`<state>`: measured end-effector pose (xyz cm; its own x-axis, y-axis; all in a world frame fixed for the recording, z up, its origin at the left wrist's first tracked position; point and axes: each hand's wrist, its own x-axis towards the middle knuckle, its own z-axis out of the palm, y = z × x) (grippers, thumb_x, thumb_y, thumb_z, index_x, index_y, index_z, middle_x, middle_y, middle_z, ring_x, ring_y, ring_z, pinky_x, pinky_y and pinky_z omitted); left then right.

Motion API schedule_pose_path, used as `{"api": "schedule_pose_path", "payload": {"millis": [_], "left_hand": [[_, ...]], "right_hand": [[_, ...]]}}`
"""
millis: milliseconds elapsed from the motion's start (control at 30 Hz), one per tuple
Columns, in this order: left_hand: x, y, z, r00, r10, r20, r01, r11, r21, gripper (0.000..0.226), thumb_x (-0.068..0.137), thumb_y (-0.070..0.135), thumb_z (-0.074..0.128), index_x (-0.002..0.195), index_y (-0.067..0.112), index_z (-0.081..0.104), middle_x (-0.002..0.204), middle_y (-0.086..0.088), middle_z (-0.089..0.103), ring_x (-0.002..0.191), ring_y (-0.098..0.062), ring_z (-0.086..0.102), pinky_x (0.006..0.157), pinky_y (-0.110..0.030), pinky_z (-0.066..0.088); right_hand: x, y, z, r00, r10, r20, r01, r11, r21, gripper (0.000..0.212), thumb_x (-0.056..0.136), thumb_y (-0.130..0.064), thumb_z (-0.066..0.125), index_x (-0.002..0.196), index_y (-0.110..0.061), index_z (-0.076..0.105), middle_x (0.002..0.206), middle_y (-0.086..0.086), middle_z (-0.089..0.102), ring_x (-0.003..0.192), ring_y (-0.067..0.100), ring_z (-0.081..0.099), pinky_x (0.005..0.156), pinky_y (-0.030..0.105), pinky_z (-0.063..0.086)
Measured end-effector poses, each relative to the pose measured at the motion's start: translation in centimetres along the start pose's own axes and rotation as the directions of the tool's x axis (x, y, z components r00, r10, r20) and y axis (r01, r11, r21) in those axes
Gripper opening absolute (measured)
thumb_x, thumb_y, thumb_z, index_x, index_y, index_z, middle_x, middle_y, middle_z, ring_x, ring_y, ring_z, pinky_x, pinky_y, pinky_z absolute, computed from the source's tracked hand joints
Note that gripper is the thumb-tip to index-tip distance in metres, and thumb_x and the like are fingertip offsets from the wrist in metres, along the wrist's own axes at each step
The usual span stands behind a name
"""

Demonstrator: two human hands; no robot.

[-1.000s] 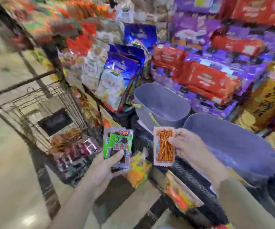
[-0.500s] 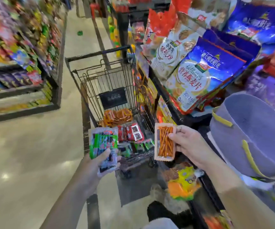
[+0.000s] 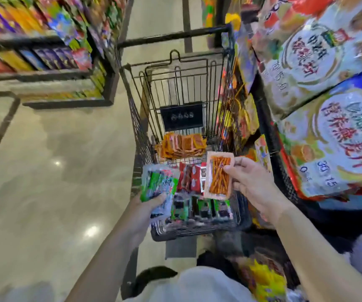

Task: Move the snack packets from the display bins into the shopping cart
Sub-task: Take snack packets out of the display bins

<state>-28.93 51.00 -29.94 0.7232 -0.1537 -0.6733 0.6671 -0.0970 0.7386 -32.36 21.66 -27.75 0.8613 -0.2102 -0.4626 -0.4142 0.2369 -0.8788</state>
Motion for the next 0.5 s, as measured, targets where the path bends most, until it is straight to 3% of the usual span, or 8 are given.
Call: {"api": "schedule_pose_path", "payload": {"millis": [100, 167, 233, 300, 333, 367, 433, 500], "left_hand": [[3.4, -0.9, 1.1, 0.997, -0.069, -0.038, 0.070, 0.997, 0.035, 0.024, 0.095, 0.021, 0.079, 0.119, 0.022, 0.074, 0.118, -0.006, 0.079, 0.112, -0.035, 0.073, 0.099, -0.055, 0.058], [5.8, -2.1, 1.8, 0.992, -0.109, -0.059, 0.112, 0.992, 0.059, 0.027, 0.092, 0.019, 0.082, 0.117, 0.024, 0.073, 0.114, -0.003, 0.080, 0.107, -0.035, 0.076, 0.098, -0.055, 0.058], [8.1, -3.8, 2.3, 0.985, -0.145, -0.099, 0.150, 0.988, 0.047, 0.027, 0.091, 0.015, 0.083, 0.114, 0.025, 0.072, 0.106, -0.001, 0.082, 0.092, -0.026, 0.080, 0.081, -0.044, 0.066], [10.4, -5.7, 2.8, 0.970, -0.190, -0.154, 0.197, 0.980, 0.032, 0.027, 0.091, 0.012, 0.083, 0.111, 0.025, 0.070, 0.099, 0.001, 0.082, 0.078, -0.018, 0.080, 0.057, -0.027, 0.062], [11.4, -6.7, 3.1, 0.960, -0.214, -0.178, 0.224, 0.974, 0.037, 0.030, 0.091, 0.011, 0.083, 0.114, 0.023, 0.069, 0.101, -0.001, 0.081, 0.079, -0.020, 0.080, 0.054, -0.026, 0.060], [12.5, -7.8, 3.3, 0.951, -0.237, -0.197, 0.250, 0.967, 0.044, 0.034, 0.091, 0.010, 0.083, 0.120, 0.020, 0.067, 0.106, -0.004, 0.079, 0.085, -0.024, 0.079, 0.057, -0.030, 0.062], [14.5, -9.8, 3.8, 0.933, -0.279, -0.229, 0.297, 0.954, 0.048, 0.045, 0.091, 0.007, 0.083, 0.130, 0.015, 0.062, 0.120, -0.010, 0.075, 0.103, -0.032, 0.075, 0.080, -0.046, 0.066], [16.2, -11.5, 4.1, 0.913, -0.307, -0.269, 0.333, 0.941, 0.056, 0.060, 0.089, 0.008, 0.084, 0.142, 0.013, 0.056, 0.136, -0.012, 0.068, 0.119, -0.034, 0.068, 0.102, -0.056, 0.057]], "right_hand": [[4.0, 0.5, 0.0, 0.999, 0.049, 0.004, -0.049, 0.998, -0.030, 0.015, 0.101, -0.011, 0.063, 0.112, -0.002, 0.062, 0.102, 0.012, 0.078, 0.097, 0.027, 0.077, 0.075, 0.035, 0.063], [6.4, 1.6, 0.2, 0.997, 0.081, 0.003, -0.080, 0.994, -0.074, 0.019, 0.102, -0.013, 0.063, 0.114, 0.001, 0.060, 0.102, 0.011, 0.078, 0.097, 0.025, 0.077, 0.077, 0.038, 0.064], [8.7, 3.0, 0.5, 0.994, 0.111, -0.012, -0.112, 0.988, -0.109, 0.023, 0.102, -0.014, 0.062, 0.116, 0.003, 0.058, 0.102, 0.009, 0.078, 0.096, 0.023, 0.077, 0.082, 0.043, 0.064], [10.7, 4.8, 0.9, 0.988, 0.147, -0.041, -0.152, 0.980, -0.132, 0.024, 0.102, -0.014, 0.062, 0.117, 0.004, 0.056, 0.102, 0.009, 0.078, 0.096, 0.024, 0.077, 0.086, 0.047, 0.063], [11.7, 5.9, 1.0, 0.985, 0.164, -0.057, -0.171, 0.976, -0.138, 0.023, 0.102, -0.013, 0.062, 0.116, 0.005, 0.057, 0.103, 0.011, 0.078, 0.097, 0.027, 0.076, 0.087, 0.049, 0.062], [12.7, 7.0, 1.2, 0.982, 0.177, -0.070, -0.186, 0.971, -0.149, 0.022, 0.103, -0.013, 0.062, 0.115, 0.005, 0.057, 0.106, 0.014, 0.077, 0.099, 0.030, 0.076, 0.088, 0.051, 0.062], [14.7, 9.0, 1.5, 0.975, 0.205, -0.084, -0.217, 0.962, -0.165, 0.017, 0.103, -0.013, 0.062, 0.112, 0.002, 0.059, 0.113, 0.023, 0.074, 0.104, 0.036, 0.073, 0.090, 0.053, 0.061], [17.0, 10.8, 2.0, 0.969, 0.228, -0.094, -0.241, 0.956, -0.168, 0.011, 0.103, -0.012, 0.061, 0.111, -0.004, 0.062, 0.116, 0.025, 0.072, 0.108, 0.039, 0.071, 0.092, 0.055, 0.060]]}}
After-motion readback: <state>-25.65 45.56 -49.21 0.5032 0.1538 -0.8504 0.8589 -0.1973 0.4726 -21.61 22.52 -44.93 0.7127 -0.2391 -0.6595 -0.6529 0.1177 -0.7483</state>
